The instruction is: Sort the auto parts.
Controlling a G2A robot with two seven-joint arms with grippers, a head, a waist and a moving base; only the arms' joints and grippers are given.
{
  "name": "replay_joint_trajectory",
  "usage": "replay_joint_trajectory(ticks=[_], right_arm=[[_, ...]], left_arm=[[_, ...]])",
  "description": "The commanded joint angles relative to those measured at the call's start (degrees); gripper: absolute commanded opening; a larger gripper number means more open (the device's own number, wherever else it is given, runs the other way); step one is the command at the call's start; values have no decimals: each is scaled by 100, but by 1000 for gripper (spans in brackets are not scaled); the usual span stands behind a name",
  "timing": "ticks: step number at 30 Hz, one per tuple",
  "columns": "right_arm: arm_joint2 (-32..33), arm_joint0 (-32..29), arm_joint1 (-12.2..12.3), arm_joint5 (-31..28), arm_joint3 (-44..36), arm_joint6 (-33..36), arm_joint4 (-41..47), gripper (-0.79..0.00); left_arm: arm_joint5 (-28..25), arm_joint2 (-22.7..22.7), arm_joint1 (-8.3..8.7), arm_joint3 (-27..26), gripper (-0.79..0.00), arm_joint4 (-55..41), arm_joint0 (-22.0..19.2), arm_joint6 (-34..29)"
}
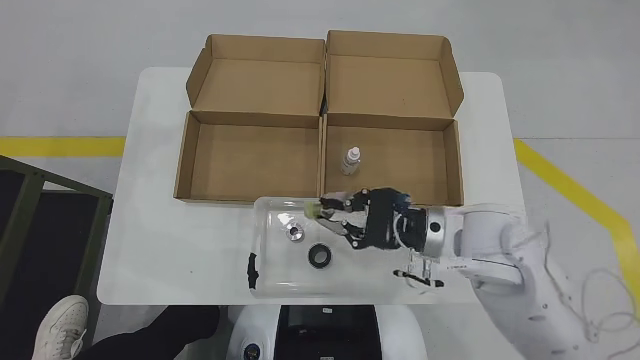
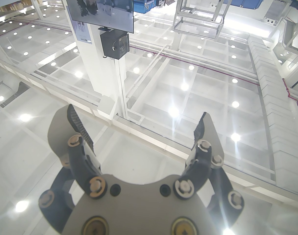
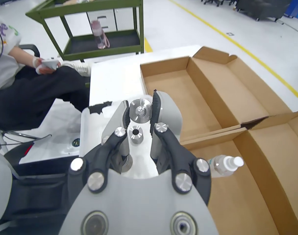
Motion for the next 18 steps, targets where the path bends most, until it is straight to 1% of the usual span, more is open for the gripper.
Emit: replay_joint_trajectory(ticks=[1,6,9,18], right_arm=[[72,-13,3,-28,-51,-189,133,-785],[265,-57,6,-171,-150,-768,544,-785],[385,-88,11,-215,-245,-999,725,-785],[570,-209,2,-144,-413,-1506,775,-785]], left_arm=[[0,0,0,0,0,0,0,0],[0,0,0,0,0,0,0,0],[0,0,0,0,0,0,0,0],[0,0,0,0,0,0,0,0]])
